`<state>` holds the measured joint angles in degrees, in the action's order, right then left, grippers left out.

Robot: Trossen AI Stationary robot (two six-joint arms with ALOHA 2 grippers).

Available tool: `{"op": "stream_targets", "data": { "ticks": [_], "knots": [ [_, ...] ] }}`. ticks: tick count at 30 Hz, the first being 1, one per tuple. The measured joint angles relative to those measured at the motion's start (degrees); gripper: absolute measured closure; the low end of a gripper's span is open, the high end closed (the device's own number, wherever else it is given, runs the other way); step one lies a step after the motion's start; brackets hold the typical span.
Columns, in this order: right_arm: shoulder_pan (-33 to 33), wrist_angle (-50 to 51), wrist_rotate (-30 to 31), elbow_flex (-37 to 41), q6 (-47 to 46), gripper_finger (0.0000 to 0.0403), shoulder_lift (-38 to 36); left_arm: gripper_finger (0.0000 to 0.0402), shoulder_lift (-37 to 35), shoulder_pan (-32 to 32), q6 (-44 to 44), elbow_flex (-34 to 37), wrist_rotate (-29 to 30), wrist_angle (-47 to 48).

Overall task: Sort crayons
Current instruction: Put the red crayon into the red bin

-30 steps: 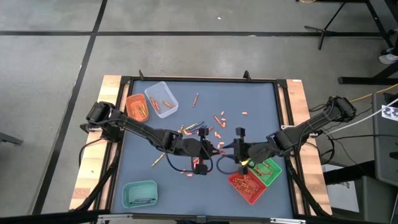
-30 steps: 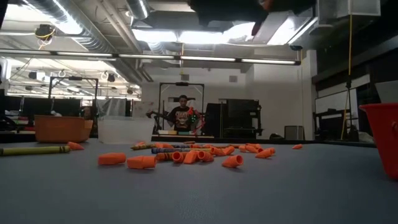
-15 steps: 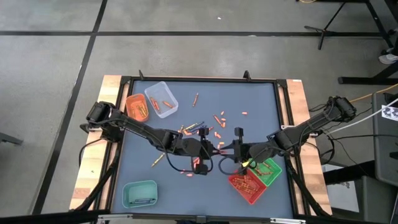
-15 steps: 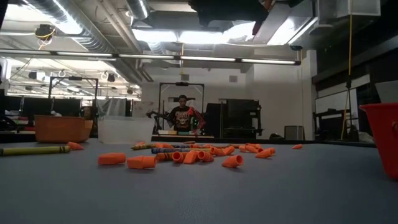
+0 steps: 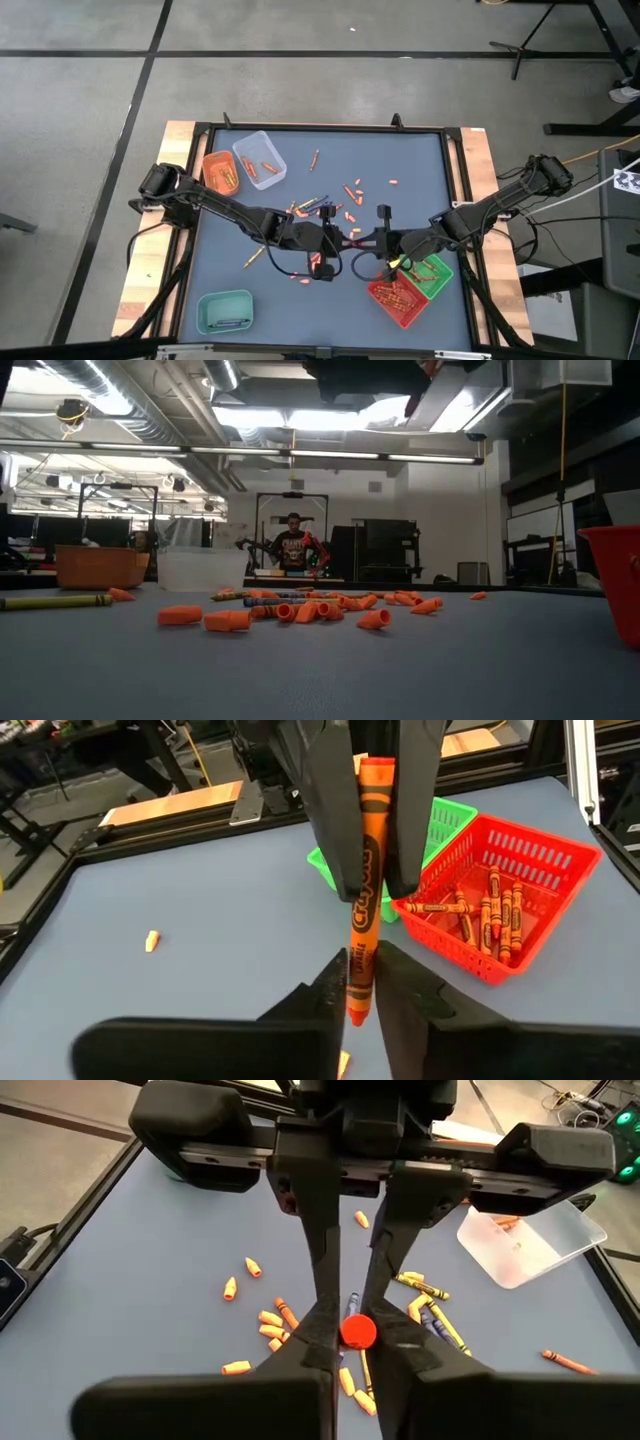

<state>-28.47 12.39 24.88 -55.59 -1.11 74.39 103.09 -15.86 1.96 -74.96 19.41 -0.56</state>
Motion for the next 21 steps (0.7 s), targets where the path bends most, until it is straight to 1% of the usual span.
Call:
{"op": "stream_targets", "data": {
  "ticks": [3, 6, 8, 10, 13, 17, 21],
  "knots": [
    [0.0, 0.24, -0.02, 0.0, -0.01, 0.039, 0.0, 0.0335, -0.05, 0.0, -0.04, -0.01, 0.03, 0.03],
    [-0.01, 1.47, -0.04, 0.0, -0.22, 0.039, 0.0, 0.0306, -0.07, -0.02, -0.04, -0.09, 0.03, 0.99],
    [-0.01, 2.41, -0.19, 0.0, -1.43, 0.0383, 0.01, 0.029, -0.07, -0.02, -0.21, -0.09, 0.01, 2.29],
    [0.0, 3.92, -1.41, 0.0, -3.09, 0.0378, 0.01, 0.0278, -0.07, -0.02, -0.3, -0.09, -0.31, 3.79],
    [0.0, 7.72, -5.43, 0.0, -6.61, 0.0382, 0.02, 0.0267, -0.07, -0.02, -0.51, -0.09, -0.98, 6.37],
    [0.0, 13.63, -13.76, 0.0, -14.19, 0.0388, 0.02, 0.0262, -0.07, -0.04, -3.27, -0.09, -1.09, 8.81],
    [-0.02, 18.43, -22.15, 0.0, -22.03, 0.0375, 0.02, 0.0262, -0.07, -0.11, -3.34, -0.09, -1.09, 9.2]
  ]
}}
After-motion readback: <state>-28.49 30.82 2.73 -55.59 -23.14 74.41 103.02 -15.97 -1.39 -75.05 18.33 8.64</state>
